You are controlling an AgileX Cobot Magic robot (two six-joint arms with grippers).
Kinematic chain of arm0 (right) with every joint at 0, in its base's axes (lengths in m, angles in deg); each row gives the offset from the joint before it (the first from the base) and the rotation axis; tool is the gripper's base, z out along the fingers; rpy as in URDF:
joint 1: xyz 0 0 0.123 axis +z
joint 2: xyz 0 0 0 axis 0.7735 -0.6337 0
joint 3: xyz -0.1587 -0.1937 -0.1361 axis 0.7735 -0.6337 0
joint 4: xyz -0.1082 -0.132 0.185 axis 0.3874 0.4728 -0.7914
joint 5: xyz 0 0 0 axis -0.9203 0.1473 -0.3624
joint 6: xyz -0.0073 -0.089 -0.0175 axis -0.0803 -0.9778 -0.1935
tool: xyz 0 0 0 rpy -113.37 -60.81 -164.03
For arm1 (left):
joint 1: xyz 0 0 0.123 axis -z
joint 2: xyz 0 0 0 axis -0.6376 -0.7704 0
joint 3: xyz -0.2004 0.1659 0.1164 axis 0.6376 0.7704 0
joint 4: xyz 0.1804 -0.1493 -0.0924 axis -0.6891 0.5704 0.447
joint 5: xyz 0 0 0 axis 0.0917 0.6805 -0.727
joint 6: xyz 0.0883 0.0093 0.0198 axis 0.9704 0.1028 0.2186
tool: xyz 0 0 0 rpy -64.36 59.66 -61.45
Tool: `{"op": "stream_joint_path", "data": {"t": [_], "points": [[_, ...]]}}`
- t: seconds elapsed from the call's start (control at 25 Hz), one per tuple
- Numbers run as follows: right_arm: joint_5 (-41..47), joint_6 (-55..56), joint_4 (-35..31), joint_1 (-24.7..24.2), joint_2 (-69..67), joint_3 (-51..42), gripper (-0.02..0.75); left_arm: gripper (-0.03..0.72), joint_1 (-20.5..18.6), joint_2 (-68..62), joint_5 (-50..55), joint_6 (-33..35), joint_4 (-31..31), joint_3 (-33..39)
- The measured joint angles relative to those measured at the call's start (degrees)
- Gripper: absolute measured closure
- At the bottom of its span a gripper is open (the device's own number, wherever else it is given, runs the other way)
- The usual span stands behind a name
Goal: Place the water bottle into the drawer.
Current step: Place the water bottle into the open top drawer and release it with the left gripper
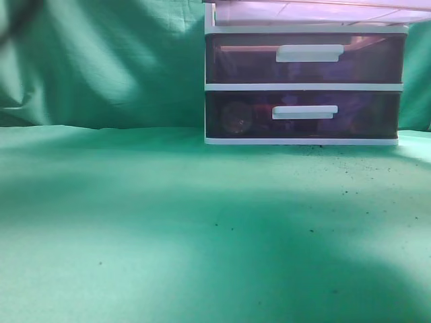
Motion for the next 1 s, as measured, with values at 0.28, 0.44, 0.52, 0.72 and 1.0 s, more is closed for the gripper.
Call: {"op": "stream_joint_path", "data": {"t": [0.28, 0.44, 0.52, 0.72, 1.0], "points": [[0.42, 0.0, 0.0, 0.0, 0.0, 0.0, 0.653, 0.399, 0.0, -3.03, 3.33, -2.18, -8.63, 0.0], [1.05, -0.14, 0.0, 0.0, 0.0, -0.05, 0.653, 0.358, 0.11, -3.74, 6.28, -6.84, -9.14, -0.25], [1.05, -0.14, 0.0, 0.0, 0.0, -0.05, 0.653, 0.288, 0.11, -3.74, 6.37, -8.0, -9.29, -0.34], [1.97, -0.04, -0.24, 0.0, 0.0, -0.05, 0.653, 0.095, 0.18, -3.88, 6.38, -6.9, -10.14, -0.34], [2.58, 0.05, -0.46, 0.0, 0.0, -0.05, 0.653, 0.159, 2.18, -3.88, -4.61, -5.17, -10.28, -0.34]]}}
